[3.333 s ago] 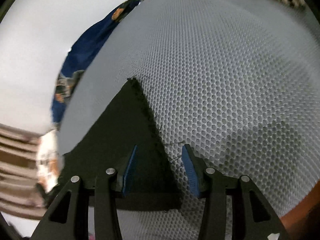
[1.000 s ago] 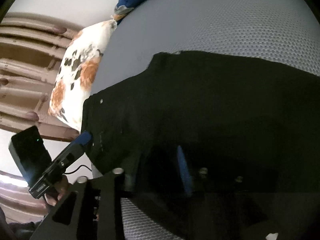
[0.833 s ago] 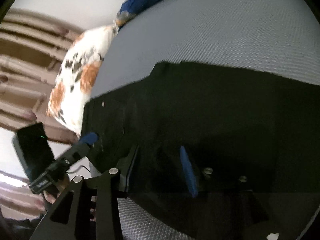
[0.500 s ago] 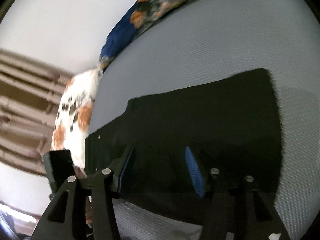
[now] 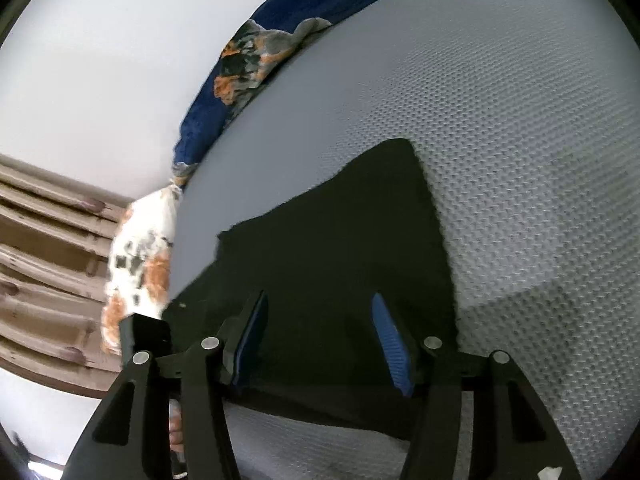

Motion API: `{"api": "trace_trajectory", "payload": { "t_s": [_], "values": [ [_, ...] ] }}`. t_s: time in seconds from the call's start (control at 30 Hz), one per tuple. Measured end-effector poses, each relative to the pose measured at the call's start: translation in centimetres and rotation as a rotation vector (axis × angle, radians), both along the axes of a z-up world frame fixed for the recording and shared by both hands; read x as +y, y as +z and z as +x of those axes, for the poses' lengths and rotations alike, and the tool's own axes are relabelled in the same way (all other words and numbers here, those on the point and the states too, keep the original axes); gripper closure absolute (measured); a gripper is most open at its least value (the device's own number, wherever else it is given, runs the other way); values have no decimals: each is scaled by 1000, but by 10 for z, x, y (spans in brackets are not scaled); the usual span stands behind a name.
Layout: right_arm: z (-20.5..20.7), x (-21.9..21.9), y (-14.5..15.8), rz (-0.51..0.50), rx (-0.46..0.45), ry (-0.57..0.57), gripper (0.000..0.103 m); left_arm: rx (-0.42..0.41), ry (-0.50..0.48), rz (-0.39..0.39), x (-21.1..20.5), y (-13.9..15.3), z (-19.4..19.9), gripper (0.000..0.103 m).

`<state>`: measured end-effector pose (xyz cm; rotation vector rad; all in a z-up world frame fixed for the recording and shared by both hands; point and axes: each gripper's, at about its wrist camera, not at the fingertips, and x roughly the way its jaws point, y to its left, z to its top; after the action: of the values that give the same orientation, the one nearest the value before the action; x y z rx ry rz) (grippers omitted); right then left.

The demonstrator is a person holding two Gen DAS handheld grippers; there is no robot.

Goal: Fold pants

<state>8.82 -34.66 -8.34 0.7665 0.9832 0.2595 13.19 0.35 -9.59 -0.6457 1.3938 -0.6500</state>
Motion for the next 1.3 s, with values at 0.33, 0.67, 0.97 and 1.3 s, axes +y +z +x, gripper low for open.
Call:
{"api": "trace_trajectory", "payload": {
  "t_s": [0.33,0.67,0.97,1.3],
  "values": [
    [-7,10,-11,-114,12,26,50,40,-4,-54,-24,-7,-4,87],
    [-11,28,-6,-213,-6,69,50,-141,-40,36,-24,36,-21,94],
    [-12,54,-24,-364,3,117,52,-111,-37,147,-13,5,-27,93],
    [10,60,-6,-496,-48,117,57,-360,-37,371,-18,42,-27,80]
  ]
}}
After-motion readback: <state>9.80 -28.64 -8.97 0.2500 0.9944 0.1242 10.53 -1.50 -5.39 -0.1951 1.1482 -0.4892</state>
